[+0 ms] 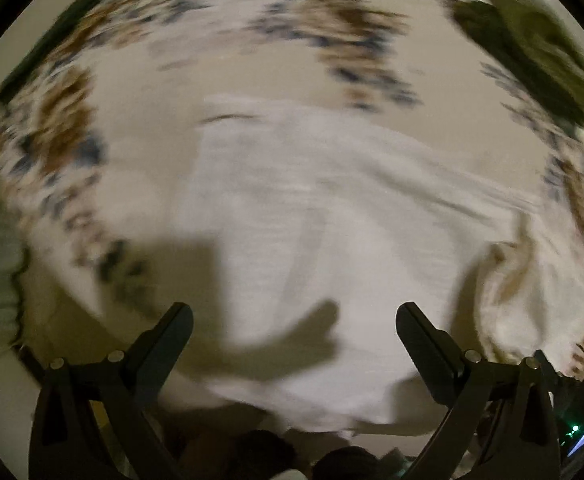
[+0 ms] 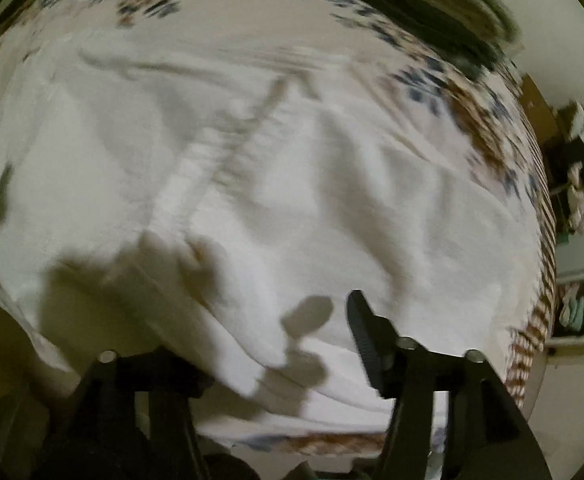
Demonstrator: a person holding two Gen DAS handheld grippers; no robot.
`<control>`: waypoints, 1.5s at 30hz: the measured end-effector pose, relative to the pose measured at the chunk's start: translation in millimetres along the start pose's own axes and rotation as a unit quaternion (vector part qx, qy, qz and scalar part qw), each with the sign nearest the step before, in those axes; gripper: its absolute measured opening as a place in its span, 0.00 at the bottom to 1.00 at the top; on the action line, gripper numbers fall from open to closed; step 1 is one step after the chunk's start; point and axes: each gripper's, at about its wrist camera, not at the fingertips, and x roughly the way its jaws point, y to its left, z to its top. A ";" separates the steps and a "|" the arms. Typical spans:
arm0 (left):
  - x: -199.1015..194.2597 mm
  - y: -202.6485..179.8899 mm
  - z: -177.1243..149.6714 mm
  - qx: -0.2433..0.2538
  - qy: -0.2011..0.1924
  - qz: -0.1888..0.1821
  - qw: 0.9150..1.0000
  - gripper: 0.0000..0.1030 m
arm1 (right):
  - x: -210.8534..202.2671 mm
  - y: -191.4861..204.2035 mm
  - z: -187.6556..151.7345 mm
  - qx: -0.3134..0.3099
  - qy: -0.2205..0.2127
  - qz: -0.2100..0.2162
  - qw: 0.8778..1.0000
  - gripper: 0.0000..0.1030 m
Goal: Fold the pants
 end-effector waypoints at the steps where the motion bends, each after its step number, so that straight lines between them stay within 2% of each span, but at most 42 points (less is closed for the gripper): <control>1: 1.8 -14.4 -1.0 0.018 -0.001 -0.009 1.000 1.00 | -2.1 -12.3 -4.0 0.010 0.002 -0.002 1.000 0.66; 3: 4.2 -39.7 -2.9 0.044 -0.005 -0.039 0.998 1.00 | -3.6 -40.6 -9.5 0.031 0.004 -0.015 0.999 0.70; 5: 6.4 -67.9 -3.8 0.059 0.009 -0.075 0.995 1.00 | -7.5 -68.4 -12.8 0.052 0.007 -0.012 0.999 0.70; 8: 5.5 -98.5 -8.1 0.055 0.032 -0.112 0.992 1.00 | -21.9 -112.7 -19.1 0.111 -0.009 0.073 0.991 0.72; 9: 4.8 -101.8 -9.9 0.052 0.035 -0.119 0.991 1.00 | -27.4 -121.9 -21.4 0.118 -0.017 0.076 0.990 0.72; 12: -4.6 -116.3 -6.6 0.037 0.041 -0.138 0.989 1.00 | -41.1 -139.2 -29.3 0.106 -0.038 0.042 0.993 0.72; 14: -11.0 -125.9 -2.5 0.018 0.048 -0.147 0.988 1.00 | -45.6 -155.5 -35.1 0.123 -0.046 0.034 0.991 0.72; 17: -6.7 -133.6 4.3 0.010 0.043 -0.148 0.988 1.00 | -29.7 -167.6 -37.4 0.123 -0.015 -0.002 0.992 0.72; 21: 6.4 -158.7 3.0 0.031 0.049 -0.138 0.989 1.00 | 14.4 -182.6 -46.2 0.136 0.033 -0.034 0.990 0.72; 25: 40.6 -182.4 -3.5 0.072 0.064 -0.095 0.991 0.98 | 47.8 -183.2 -48.5 0.112 0.057 -0.094 0.988 0.72; 28: 55.9 -190.7 -8.0 0.080 0.068 -0.084 0.991 0.83 | 60.3 -187.9 -47.1 0.116 0.061 -0.108 0.986 0.72; 29: 55.9 -193.9 -9.8 0.087 0.058 -0.082 0.991 0.68 | 62.4 -188.9 -46.1 0.115 0.061 -0.109 0.985 0.72; 30: 55.5 -196.6 -11.3 0.096 0.050 -0.082 0.991 0.33 | 64.3 -189.9 -46.1 0.117 0.060 -0.110 0.985 0.72; 31: 55.1 -199.4 -13.7 0.107 0.046 -0.089 0.989 0.16 | 65.5 -190.3 -45.3 0.119 0.060 -0.110 0.985 0.72; 34: 48.2 -198.0 -18.3 0.112 0.026 -0.107 0.988 0.13 | 64.7 -193.1 -43.5 0.125 0.060 -0.110 0.984 0.72; 39: 33.8 -173.5 -20.6 0.084 0.012 -0.143 0.986 0.13 | 61.0 -202.8 -43.0 0.141 0.062 -0.105 0.982 0.72; 42: 36.2 -162.2 -22.0 0.065 0.016 -0.145 0.987 0.13 | 62.0 -205.7 -42.1 0.140 0.065 -0.100 0.983 0.72; 45: 37.6 -162.6 -25.3 0.069 0.011 -0.144 0.987 0.14 | 62.7 -203.1 -38.4 0.131 0.062 -0.100 0.984 0.72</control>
